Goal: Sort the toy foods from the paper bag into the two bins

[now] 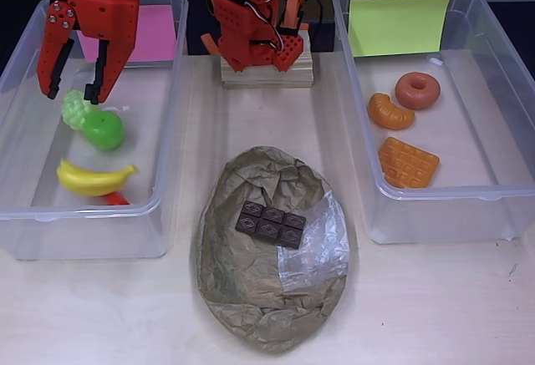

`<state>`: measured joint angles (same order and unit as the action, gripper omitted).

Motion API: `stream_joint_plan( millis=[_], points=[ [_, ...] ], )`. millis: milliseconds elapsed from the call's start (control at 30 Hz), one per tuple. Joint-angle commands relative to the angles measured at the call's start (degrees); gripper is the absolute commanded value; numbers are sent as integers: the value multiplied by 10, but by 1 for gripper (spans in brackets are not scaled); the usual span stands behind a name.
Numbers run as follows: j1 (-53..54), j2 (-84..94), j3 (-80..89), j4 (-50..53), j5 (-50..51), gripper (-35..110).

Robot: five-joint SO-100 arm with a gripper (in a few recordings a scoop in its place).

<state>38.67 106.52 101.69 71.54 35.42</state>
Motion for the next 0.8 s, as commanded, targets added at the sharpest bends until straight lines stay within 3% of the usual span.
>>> stream_joint_plan(
  millis=[0, 467, 767],
  points=[
    [4, 27, 10, -5, 17, 25],
    [-39, 68, 25, -17, 40, 23],
    [-155, 106, 25, -43, 77, 23]
  ],
)
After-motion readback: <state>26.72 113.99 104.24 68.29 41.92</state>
